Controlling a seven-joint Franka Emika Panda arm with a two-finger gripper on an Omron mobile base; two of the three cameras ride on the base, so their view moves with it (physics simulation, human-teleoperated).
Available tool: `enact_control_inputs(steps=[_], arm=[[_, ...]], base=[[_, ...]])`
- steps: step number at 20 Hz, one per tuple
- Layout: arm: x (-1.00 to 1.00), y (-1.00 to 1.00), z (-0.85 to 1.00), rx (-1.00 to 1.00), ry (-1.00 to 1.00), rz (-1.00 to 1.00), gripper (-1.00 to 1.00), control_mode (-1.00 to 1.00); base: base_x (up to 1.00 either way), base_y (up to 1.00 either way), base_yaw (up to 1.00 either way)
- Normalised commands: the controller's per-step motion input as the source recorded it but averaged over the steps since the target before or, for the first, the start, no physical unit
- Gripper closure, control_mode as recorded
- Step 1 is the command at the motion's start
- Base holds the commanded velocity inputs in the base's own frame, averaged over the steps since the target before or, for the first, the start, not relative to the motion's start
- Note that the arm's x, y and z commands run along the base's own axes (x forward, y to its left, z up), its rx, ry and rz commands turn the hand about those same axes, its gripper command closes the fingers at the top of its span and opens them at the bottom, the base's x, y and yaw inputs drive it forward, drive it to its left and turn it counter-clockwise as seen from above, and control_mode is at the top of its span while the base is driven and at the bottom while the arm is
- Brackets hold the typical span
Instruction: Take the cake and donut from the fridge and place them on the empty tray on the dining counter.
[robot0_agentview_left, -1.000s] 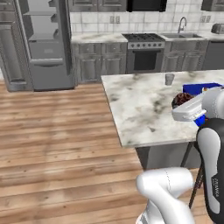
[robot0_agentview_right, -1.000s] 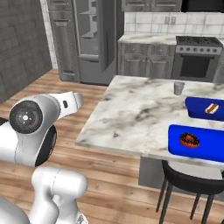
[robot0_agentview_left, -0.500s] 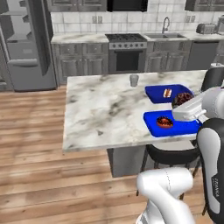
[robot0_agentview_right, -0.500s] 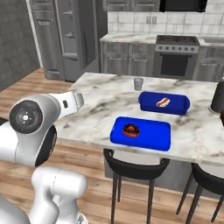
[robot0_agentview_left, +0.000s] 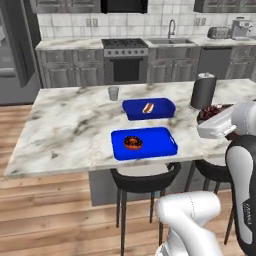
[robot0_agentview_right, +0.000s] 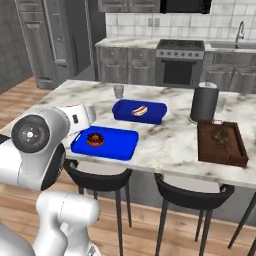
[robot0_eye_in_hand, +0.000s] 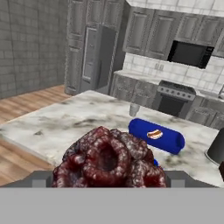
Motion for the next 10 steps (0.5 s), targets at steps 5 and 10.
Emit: enact_control_inputs(steps=[5,10], arm=[[0.00,0.00,0.00,0.00,0.00,0.00,1.00,1.00],[0.00,0.00,0.00,0.00,0.00,0.00,1.00,1.00]], base=[[0.29,-0.32,0.00],[0.99,0.00,0.00]])
